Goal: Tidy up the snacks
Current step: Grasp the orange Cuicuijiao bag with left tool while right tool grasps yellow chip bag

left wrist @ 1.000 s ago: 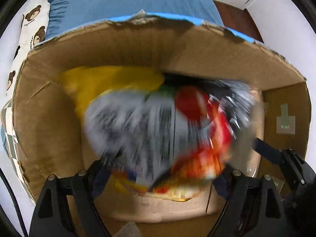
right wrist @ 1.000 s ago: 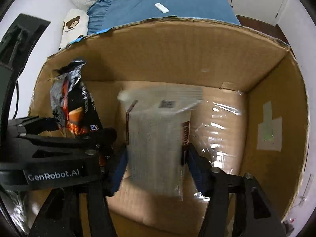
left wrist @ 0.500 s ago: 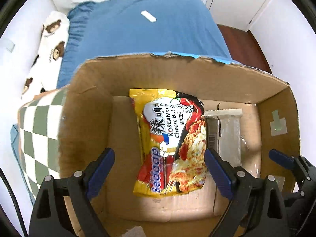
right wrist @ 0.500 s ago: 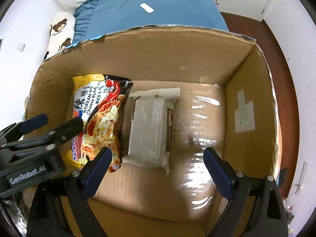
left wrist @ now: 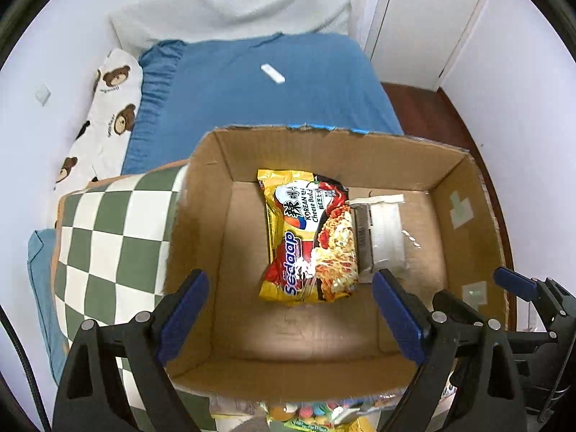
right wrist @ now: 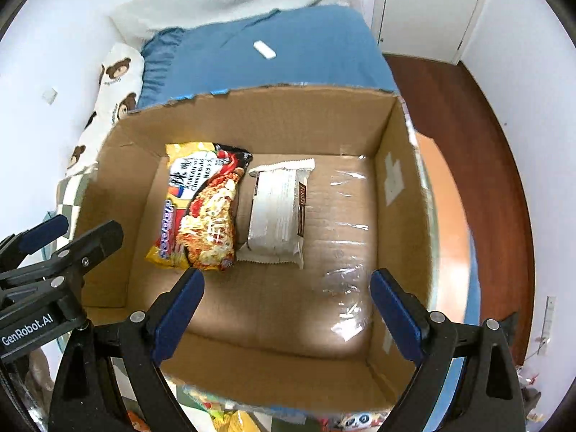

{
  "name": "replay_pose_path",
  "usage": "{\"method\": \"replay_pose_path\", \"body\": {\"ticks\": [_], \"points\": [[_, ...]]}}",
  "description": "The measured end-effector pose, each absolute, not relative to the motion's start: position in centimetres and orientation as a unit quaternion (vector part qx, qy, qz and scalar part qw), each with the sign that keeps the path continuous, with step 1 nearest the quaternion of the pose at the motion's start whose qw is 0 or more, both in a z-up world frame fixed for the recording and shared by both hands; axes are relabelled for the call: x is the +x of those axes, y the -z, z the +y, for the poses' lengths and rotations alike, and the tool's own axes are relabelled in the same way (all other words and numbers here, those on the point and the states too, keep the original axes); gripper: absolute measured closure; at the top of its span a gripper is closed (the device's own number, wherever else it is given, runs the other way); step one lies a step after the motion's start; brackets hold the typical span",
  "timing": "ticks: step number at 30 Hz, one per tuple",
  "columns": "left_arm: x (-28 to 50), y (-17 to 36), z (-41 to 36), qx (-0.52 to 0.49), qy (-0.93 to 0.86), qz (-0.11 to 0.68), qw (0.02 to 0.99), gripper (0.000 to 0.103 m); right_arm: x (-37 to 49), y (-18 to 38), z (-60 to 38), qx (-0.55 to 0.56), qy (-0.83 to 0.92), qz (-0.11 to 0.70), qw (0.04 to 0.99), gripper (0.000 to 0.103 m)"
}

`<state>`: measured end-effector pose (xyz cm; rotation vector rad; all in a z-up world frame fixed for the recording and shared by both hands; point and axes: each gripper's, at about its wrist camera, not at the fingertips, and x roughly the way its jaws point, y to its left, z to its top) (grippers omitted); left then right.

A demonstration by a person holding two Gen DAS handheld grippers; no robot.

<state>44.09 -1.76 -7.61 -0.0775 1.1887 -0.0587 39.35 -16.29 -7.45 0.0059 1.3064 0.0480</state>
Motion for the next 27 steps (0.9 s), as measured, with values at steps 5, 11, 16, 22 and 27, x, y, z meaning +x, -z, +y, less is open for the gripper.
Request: {"method": "replay_pose_path", "body": {"ticks": [5,11,16,22,27], "points": [[41.3,4.8,-1.6,-0.043,0.029,0.529,0.847,0.010,36.0,3.8,-16.2,0.003,-0.020,0.574,0.819,0.007],[37.1,2.4,-0.4,-0.062,0.039,0.505,0.860,0.010,31.3,0.6,-15.9,0.017,-0.028,0.548,0.836,0.007],[30.9,3.7,1.5,-0.046,0.030,0.508,0.860,0.010,25.0,1.3,-15.6,0.039,-0.036,0.557,0.829,0.007],[21.9,10.1,4.7,-0.002,0.007,0.570,0.822,0.010,15.7,8.3,-15.8,0.133,-0.037,0.621,0.772,0.007],[14.2,18.2,8.5,0.023,-0.011,0.657,0.754,0.010,9.0,14.8,-16.1,0.146,-0.010,0.677,0.722,0.007]]}}
